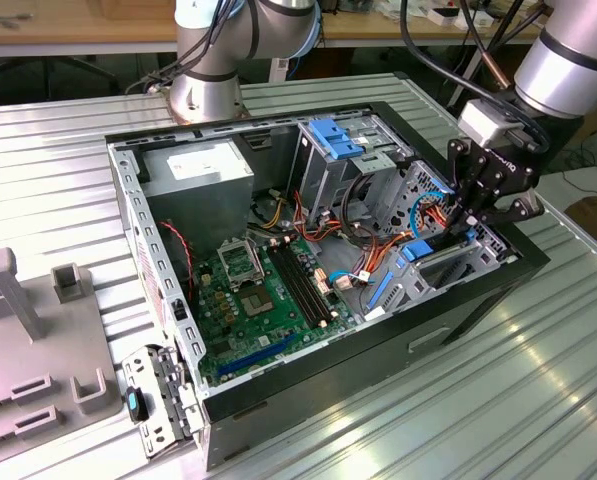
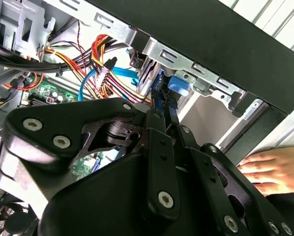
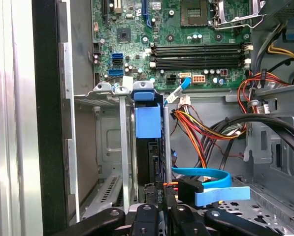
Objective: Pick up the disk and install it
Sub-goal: 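Insert the first disk wire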
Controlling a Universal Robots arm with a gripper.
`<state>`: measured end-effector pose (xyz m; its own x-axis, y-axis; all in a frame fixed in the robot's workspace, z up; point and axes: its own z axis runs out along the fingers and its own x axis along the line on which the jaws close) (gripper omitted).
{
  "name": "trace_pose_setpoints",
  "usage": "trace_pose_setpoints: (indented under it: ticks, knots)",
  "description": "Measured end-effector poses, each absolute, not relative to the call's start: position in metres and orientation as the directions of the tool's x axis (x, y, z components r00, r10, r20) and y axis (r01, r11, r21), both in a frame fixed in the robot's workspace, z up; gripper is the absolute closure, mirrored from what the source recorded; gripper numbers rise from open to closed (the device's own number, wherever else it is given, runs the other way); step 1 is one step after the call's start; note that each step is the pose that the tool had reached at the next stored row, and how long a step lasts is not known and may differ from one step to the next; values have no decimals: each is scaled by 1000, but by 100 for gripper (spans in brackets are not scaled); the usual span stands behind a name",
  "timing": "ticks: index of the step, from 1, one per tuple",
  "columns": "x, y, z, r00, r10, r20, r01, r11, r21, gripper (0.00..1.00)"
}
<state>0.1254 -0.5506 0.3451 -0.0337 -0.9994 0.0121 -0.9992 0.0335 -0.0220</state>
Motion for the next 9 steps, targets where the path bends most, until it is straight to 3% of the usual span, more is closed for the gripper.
trace_pose_setpoints:
  ticks: [9]
  knots:
    - [125, -551, 339, -34, -999, 13, -999, 34, -22, 83]
